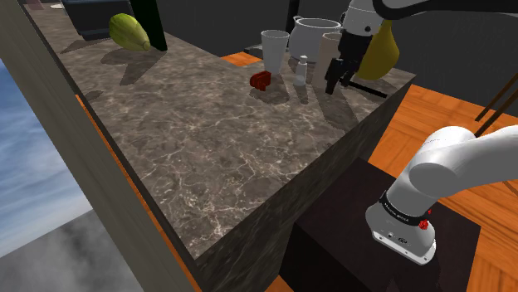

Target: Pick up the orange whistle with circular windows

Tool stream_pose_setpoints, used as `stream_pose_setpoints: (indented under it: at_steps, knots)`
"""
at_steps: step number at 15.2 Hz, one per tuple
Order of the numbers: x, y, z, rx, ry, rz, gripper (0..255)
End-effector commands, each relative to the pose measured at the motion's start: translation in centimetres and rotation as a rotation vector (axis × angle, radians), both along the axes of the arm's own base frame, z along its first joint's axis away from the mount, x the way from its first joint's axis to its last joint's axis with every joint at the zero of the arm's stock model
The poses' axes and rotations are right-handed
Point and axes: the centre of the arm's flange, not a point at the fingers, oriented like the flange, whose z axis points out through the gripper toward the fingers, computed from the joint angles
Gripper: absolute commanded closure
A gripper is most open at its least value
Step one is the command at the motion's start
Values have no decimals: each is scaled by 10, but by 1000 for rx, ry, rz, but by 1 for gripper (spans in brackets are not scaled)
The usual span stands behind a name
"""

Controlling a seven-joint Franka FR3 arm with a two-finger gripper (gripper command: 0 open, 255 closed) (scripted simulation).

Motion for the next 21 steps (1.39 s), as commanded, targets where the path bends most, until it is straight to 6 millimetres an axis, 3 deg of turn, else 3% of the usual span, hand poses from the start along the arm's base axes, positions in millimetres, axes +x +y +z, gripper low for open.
stream_pose_setpoints:
  at_steps: [1, 11, 21]
  knots:
    - [0, 0, 0, 0, 0, 0, 0]
    - [126, 51, -9, -14, 29, -228, 0]
    - [260, 73, -23, -29, 59, -456, 0]
